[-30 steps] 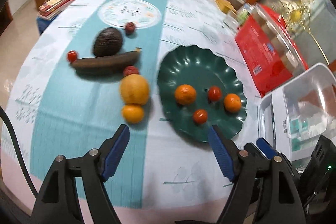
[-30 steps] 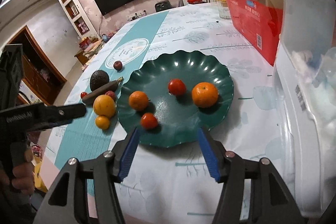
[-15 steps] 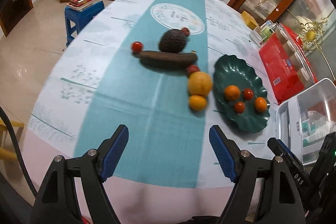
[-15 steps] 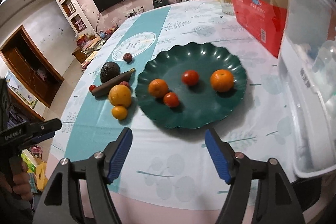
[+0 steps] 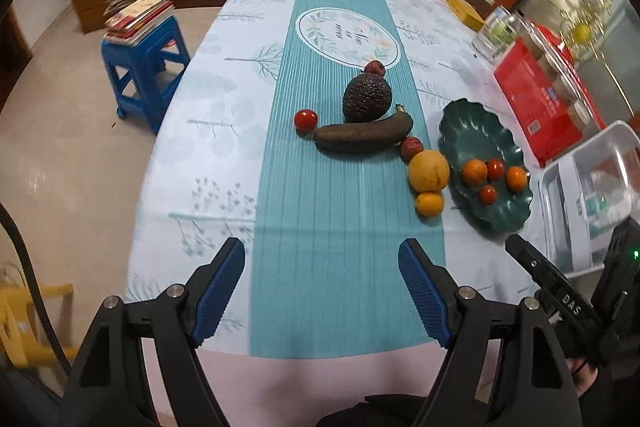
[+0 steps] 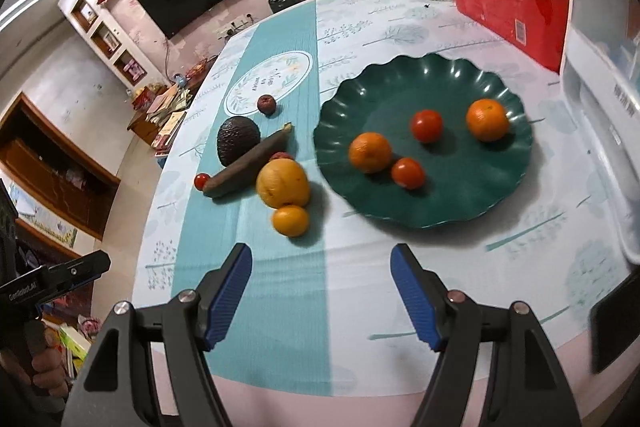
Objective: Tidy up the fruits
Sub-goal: 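Withdraw both open tools from the plate toward the remaining fruit, then grasp a red tomato with the left tool while the right tool grasps the small yellow citrus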
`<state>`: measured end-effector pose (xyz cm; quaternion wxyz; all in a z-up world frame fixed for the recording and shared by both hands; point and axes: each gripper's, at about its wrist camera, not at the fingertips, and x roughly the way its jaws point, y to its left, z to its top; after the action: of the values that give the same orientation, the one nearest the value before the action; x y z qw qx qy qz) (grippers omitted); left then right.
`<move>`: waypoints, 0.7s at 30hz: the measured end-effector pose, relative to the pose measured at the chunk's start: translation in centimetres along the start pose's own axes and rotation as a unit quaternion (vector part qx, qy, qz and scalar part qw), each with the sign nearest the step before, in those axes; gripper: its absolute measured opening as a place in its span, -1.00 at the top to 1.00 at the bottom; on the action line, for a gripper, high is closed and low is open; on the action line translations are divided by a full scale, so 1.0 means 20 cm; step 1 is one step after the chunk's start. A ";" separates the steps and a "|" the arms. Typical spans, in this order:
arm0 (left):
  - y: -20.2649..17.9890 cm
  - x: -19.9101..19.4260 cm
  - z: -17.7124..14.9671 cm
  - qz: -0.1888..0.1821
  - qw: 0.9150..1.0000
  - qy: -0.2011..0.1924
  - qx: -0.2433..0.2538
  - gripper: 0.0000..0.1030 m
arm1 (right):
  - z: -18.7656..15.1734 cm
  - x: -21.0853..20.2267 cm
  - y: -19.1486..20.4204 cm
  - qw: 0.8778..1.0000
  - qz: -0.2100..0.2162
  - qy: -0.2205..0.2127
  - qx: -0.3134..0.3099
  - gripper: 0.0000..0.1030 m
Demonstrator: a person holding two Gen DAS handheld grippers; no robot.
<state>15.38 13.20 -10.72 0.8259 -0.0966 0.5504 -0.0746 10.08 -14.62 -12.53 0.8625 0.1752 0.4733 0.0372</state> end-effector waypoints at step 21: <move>0.19 0.34 0.53 -0.028 0.994 0.077 0.071 -0.51 | -0.01 0.39 0.23 0.996 -0.082 0.018 0.035 -0.40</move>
<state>27.94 16.17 -13.79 0.7834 -0.0470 0.6030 -0.1434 14.68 -8.39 -17.33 0.8474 0.1648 0.5025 -0.0469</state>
